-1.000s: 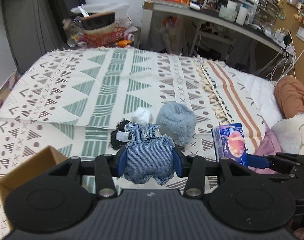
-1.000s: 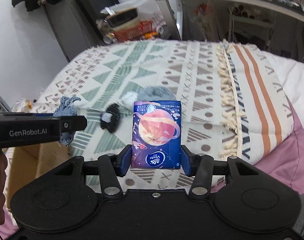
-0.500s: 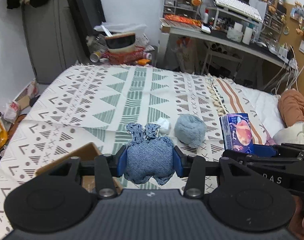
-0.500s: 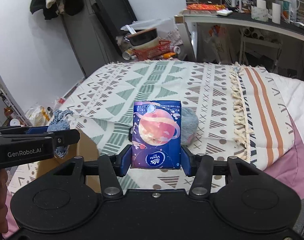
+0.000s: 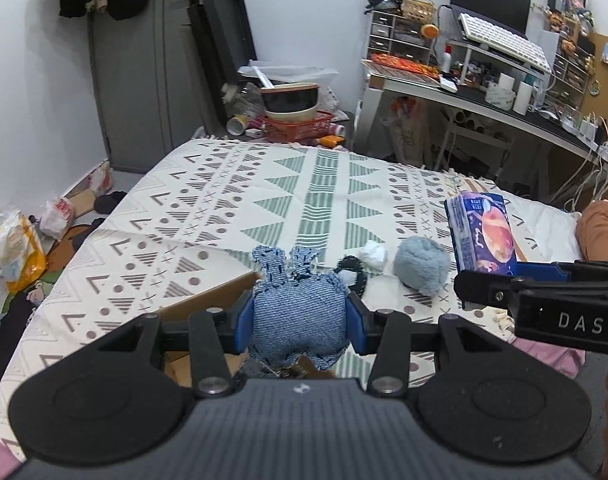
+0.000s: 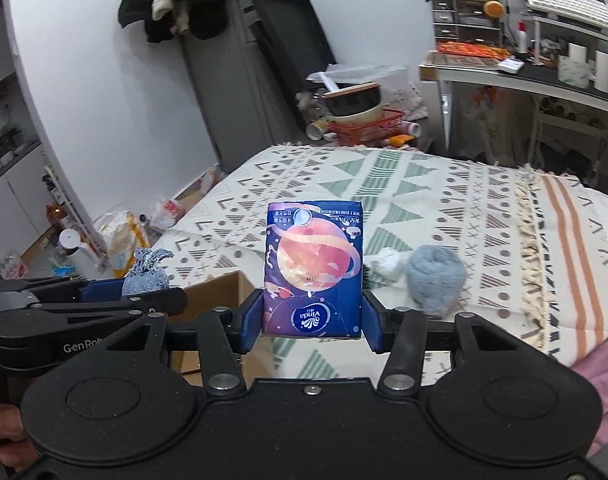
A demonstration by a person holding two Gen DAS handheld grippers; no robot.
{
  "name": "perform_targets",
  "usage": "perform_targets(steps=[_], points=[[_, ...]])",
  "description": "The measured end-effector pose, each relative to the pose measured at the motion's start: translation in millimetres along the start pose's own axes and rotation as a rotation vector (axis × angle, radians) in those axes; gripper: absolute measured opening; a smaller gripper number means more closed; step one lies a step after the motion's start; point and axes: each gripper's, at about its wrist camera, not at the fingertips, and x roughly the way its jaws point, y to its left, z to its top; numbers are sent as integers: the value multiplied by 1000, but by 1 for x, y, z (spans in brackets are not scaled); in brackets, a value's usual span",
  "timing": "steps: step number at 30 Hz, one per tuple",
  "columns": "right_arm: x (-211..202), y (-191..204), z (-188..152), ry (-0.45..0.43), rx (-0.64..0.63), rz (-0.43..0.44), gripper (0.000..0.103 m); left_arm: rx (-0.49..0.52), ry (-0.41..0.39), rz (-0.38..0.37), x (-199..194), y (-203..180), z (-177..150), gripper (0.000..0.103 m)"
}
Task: Organize soft objects
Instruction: 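Carry the denim bunny over the box with the left tool while the right tool lifts the tissue pack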
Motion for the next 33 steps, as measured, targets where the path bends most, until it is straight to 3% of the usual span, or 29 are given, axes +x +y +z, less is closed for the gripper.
perform_targets(steps=[17,24,33], points=[[41,53,-16,78,-82,77,49,-147,17,71,16,65,-44,46],[58,66,-26,128,-102,83,49,-199,70,56,41,81,-65,48],[69,75,-34,175,-110,109,50,-213,60,76,39,89,-67,64]])
